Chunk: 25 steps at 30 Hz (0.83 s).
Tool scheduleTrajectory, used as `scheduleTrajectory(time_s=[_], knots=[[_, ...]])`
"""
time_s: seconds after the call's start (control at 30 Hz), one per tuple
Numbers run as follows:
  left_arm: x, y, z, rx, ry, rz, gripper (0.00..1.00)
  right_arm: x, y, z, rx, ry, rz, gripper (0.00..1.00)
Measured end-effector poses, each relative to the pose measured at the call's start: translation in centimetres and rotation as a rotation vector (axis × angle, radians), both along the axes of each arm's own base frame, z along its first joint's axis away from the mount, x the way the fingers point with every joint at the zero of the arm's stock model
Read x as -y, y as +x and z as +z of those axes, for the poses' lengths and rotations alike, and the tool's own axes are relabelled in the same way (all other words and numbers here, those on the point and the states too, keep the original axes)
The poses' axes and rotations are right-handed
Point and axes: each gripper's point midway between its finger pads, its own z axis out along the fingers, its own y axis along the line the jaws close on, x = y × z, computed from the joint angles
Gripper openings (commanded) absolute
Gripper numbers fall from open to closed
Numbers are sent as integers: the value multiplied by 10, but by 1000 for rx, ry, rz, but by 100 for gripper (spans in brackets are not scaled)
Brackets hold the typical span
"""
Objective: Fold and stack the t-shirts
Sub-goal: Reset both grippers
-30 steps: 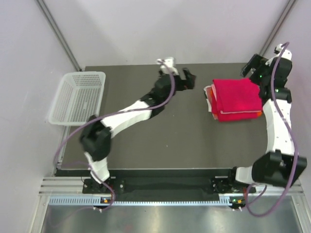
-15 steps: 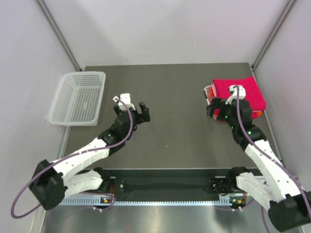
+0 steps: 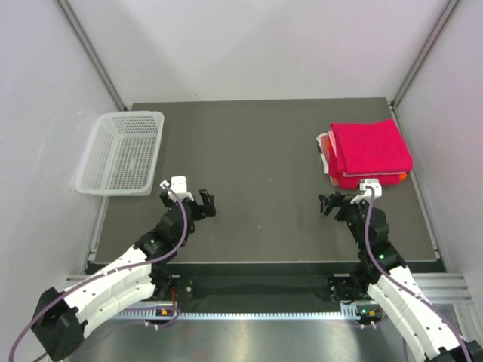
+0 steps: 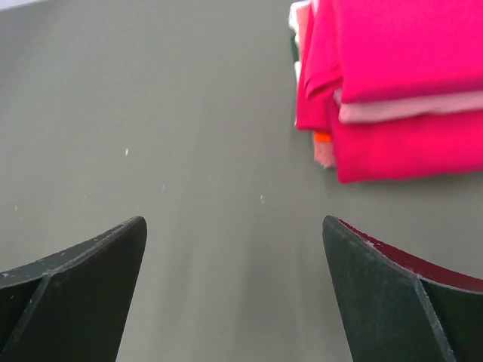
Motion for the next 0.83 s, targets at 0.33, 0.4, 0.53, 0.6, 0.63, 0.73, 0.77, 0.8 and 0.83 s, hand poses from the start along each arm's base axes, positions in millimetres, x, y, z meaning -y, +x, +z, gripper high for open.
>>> scheduleTrajectory(time_s=[0.33,0.4,0.53,0.6,0.63,0.73,0.77,0.8,0.83], knots=[[-14,-16,3,101,-87,0,99,-18,-4,3,57,44,99,100],[-15,-17,3,105,-91,-1,99,-20,-4,1,49,43,111,100],[-13,-18,3,105,-93,-12,99,-22,-4,-2,36,42,122,100],[-12,-18,3,104,-93,-16,99,-23,-5,-2,37,42,126,100],[-12,-18,3,104,-92,-17,99,-23,-5,-1,37,42,127,100],[-12,-18,3,103,-93,-20,99,-23,-5,-2,37,43,127,99],[-12,-18,3,104,-93,-20,99,-23,-5,-2,37,43,127,100],[-12,-18,3,103,-93,-20,99,-23,-5,-2,37,43,127,100],[-12,-18,3,104,-93,-20,99,-23,-5,-1,37,43,127,100]])
